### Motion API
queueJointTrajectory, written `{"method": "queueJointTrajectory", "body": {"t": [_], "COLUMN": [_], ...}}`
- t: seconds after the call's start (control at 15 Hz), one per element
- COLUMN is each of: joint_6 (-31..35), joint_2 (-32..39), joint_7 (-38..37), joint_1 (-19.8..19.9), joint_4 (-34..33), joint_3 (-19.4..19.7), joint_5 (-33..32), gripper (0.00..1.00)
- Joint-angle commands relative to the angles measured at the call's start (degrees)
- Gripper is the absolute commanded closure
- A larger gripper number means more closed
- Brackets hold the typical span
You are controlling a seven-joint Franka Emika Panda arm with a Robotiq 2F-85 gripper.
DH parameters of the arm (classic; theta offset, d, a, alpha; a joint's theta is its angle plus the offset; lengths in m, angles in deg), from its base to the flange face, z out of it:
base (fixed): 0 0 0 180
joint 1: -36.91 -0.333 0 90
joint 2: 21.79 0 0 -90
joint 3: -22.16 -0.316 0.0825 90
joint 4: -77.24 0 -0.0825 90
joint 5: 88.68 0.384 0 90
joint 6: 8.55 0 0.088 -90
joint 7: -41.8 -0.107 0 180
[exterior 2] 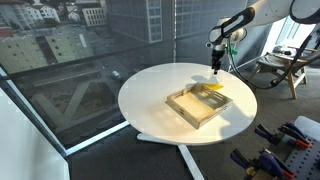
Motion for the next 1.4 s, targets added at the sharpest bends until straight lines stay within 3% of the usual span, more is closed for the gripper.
{"method": "queueJointTrajectory", "body": {"t": [0.0, 0.67, 1.33], "joint_6": [1.68, 2.27, 6.92], "joint_2": [-2.72, -4.36, -3.50], "joint_7": [1.90, 2.53, 3.53], "joint_1": [0.53, 0.41, 0.30], "joint_4": [4.31, 9.41, 12.18], "joint_3": [-0.42, -0.13, -0.20], "joint_5": [-0.97, -1.42, -2.40], "gripper": [0.00, 0.00, 0.00]}}
